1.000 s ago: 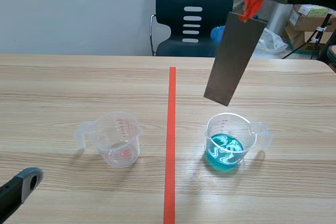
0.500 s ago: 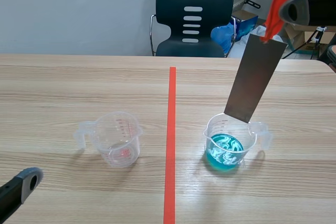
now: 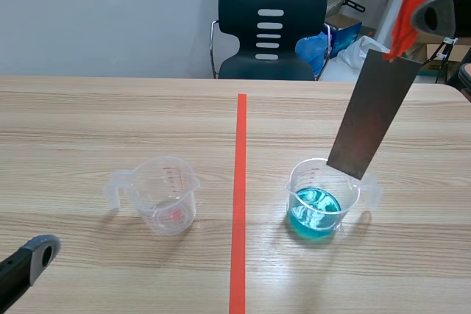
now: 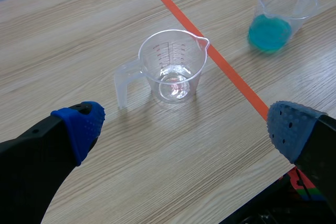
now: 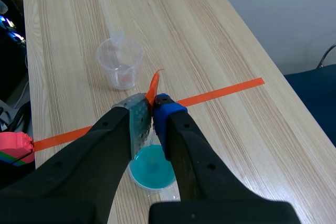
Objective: Do the redox reaction experiment
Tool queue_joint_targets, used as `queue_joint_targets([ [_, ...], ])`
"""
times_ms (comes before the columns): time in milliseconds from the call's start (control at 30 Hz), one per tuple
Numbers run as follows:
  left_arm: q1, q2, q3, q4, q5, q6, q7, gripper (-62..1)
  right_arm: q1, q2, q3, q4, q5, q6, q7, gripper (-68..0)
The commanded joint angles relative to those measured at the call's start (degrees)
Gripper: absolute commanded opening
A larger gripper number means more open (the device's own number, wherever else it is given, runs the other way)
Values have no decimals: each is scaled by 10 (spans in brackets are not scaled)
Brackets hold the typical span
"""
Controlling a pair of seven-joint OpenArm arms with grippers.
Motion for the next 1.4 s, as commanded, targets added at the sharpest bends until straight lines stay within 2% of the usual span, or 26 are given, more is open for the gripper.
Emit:
queue_joint_targets([
  [0, -2, 4, -4, 5, -4, -2, -12, 14, 5, 9, 10, 3, 6, 7, 13, -667],
  [1100, -2, 4, -4, 5, -4, -2, -12, 14, 5, -21, 10, 3, 6, 6, 4, -667],
  [1300, -2, 4, -4, 5, -4, -2, -12, 14, 5, -24, 10, 3, 1, -33, -3, -667],
  [1367, -2, 4, -4, 5, -4, -2, -16, 14, 5, -24, 10, 3, -5, -35, -3, -667],
])
